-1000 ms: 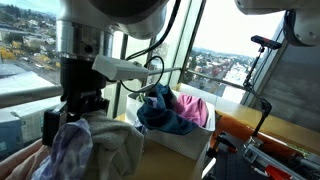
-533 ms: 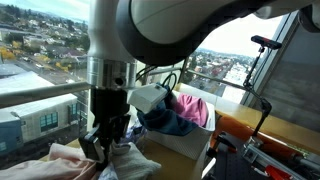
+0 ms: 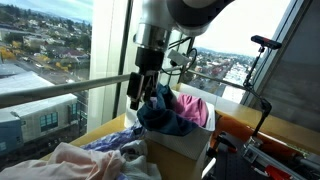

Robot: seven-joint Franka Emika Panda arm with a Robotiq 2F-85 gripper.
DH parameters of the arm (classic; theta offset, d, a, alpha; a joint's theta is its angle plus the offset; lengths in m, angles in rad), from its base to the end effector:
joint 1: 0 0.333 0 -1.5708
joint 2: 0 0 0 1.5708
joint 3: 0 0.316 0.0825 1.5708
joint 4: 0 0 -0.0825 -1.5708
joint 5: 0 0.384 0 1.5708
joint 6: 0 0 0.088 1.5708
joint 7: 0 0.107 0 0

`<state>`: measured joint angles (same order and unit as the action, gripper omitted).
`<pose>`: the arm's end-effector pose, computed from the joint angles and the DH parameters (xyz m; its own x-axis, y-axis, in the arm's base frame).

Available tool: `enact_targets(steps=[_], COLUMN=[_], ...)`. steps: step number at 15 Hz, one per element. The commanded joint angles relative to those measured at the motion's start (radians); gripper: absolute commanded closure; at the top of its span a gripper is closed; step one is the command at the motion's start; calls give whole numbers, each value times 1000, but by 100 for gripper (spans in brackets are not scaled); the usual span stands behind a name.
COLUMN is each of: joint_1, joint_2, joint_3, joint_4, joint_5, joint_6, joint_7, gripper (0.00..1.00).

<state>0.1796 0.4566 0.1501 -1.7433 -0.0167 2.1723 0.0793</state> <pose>0.6251 0.2040 0.3146 0.9695 0.2437 -0.0266 0.2422 -0.9689 -0.0505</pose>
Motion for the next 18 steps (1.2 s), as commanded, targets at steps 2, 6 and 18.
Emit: enact_targets(steps=[2, 6, 18], joint_1=[-59, -112, -165], joint_2=[-16, 50, 312], joint_3=[-86, -166, -236], joint_4=[-43, -4, 99], joint_5=[-51, -112, -103], joint_6=[87, 130, 138], joint_7=[-48, -38, 47], gripper=[0, 0, 0])
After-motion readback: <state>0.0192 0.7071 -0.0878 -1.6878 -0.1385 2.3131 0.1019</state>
